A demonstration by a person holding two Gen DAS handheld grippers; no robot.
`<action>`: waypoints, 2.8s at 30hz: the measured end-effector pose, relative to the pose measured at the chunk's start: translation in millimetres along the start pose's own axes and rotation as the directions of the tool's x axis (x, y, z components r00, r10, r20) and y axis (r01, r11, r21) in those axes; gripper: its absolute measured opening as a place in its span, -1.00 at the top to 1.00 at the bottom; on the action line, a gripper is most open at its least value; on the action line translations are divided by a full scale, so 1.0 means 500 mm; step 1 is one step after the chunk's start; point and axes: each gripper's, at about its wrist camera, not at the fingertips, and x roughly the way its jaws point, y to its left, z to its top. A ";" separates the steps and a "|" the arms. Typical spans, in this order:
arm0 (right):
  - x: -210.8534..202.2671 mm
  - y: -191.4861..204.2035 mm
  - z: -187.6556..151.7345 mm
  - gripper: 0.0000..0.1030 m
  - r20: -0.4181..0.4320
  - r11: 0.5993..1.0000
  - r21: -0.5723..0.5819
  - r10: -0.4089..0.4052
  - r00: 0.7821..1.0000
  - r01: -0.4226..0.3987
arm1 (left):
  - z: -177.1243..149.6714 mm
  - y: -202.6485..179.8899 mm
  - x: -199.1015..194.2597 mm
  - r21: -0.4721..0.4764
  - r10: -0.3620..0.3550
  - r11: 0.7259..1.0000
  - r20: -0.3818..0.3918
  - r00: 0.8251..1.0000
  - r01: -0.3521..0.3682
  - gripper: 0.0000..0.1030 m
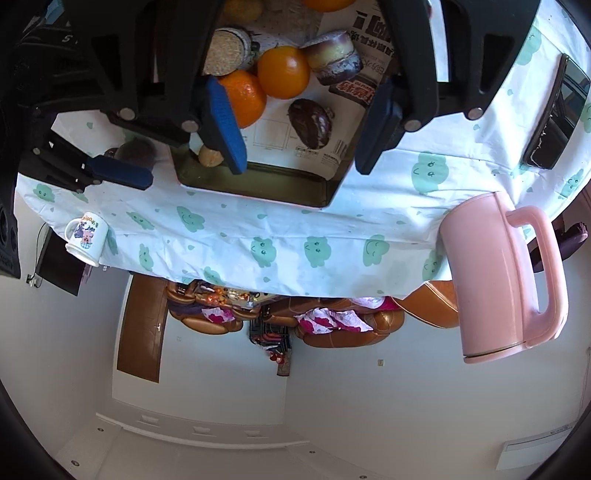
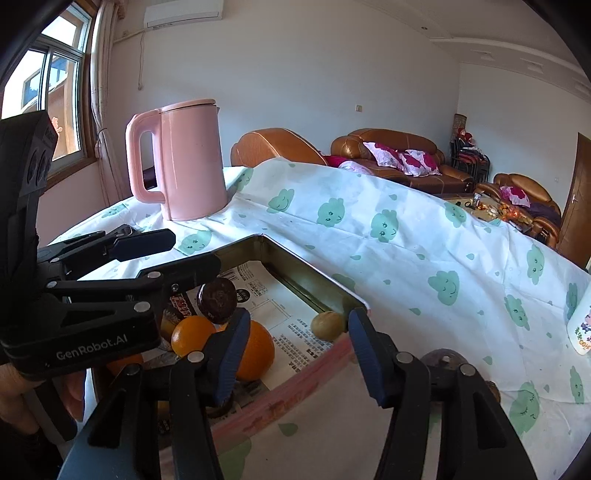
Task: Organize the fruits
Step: 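Lower both items into the tin and open both tools, then move both open tools to the mangosteen and the last brown cake, then grasp the purple mangosteen with the left tool while the right grasps the brown cake, then lift the mangosteen and brown cake and carry them toward the tin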
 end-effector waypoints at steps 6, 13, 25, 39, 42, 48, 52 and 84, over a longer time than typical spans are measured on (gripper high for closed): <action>-0.071 -0.122 -0.045 -0.12 -0.022 0.989 0.054 -0.137 0.990 0.138 | 0.001 -0.067 -0.021 0.030 -0.070 0.997 0.034 0.997 0.069 -0.45; -0.062 -0.263 -0.090 -0.12 -0.132 0.951 0.194 -0.217 0.967 0.240 | -0.003 -0.177 -0.002 0.109 -0.114 0.988 0.007 0.993 0.113 -0.54; 0.001 -0.270 -0.091 -0.12 -0.229 0.961 0.208 -0.132 0.964 0.181 | 0.000 -0.254 0.024 0.197 -0.053 0.979 -0.003 0.999 0.053 -0.76; 0.028 -0.269 -0.092 0.22 -0.279 0.966 0.218 -0.072 0.958 0.136 | -0.005 -0.232 0.044 0.148 -0.088 0.985 -0.020 0.996 0.090 -0.82; 0.007 -0.284 -0.094 0.22 -0.243 0.951 0.255 -0.113 0.963 0.176 | -0.009 -0.257 0.053 0.165 -0.107 0.980 -0.034 0.994 0.112 -0.82; -0.039 -0.325 -0.104 0.22 -0.180 0.899 0.365 -0.189 0.965 0.243 | -0.008 -0.291 0.088 0.159 -0.151 0.974 -0.088 0.985 0.163 -0.79; -0.056 -0.348 -0.111 0.22 -0.155 0.871 0.425 -0.199 0.968 0.247 | -0.004 -0.308 0.113 0.143 -0.182 0.969 -0.135 0.974 0.201 -0.74; -0.106 -0.326 -0.103 0.22 -0.019 0.892 0.389 -0.240 0.971 0.228 | 0.014 -0.320 0.117 0.106 -0.229 0.966 -0.073 0.971 0.236 -0.03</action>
